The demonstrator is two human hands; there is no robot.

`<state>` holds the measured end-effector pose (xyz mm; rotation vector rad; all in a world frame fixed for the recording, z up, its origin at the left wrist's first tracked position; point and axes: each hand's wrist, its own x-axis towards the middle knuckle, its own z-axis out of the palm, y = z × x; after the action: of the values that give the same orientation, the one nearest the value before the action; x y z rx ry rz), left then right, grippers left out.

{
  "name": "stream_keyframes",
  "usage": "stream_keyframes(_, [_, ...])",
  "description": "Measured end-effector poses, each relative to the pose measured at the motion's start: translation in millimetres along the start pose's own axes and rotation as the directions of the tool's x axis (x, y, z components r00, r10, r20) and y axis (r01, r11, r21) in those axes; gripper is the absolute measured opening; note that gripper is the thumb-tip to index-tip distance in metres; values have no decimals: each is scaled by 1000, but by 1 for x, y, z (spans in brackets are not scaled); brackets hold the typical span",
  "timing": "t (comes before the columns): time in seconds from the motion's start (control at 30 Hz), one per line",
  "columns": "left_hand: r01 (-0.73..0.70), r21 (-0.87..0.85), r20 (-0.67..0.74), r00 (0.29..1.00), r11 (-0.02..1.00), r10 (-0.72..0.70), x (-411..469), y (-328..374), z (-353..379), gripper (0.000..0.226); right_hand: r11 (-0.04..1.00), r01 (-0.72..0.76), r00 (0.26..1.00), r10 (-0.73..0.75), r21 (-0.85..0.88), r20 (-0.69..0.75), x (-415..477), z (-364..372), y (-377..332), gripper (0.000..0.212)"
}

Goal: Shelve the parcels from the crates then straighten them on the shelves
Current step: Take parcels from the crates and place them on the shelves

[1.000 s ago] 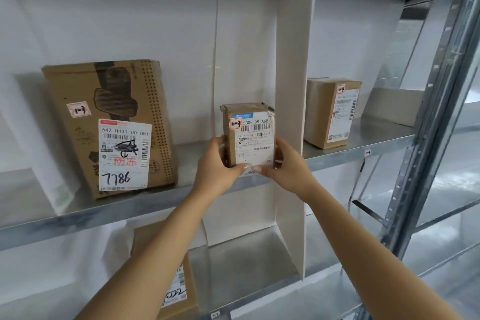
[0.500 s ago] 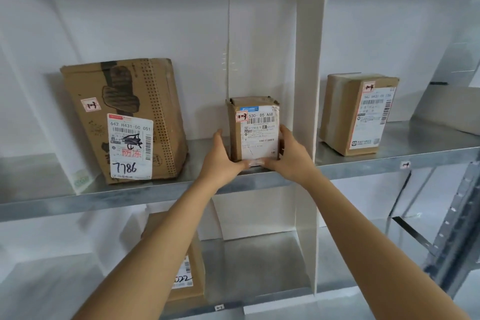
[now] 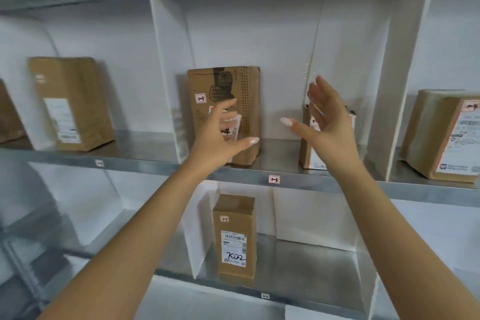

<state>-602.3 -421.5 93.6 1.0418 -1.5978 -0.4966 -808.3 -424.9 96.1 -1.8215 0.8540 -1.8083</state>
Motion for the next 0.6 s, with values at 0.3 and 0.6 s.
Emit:
stream_keyframes(0.3, [97, 59, -240, 968, 994, -80, -61, -32, -177, 78, 986, 11, 953, -60, 164, 297, -10, 187, -15, 82])
stream_keyframes(0.6, [233, 137, -480, 866, 963, -141, -141, -78, -391, 74, 938, -56, 871, -122, 342, 477, -61, 428, -51, 82])
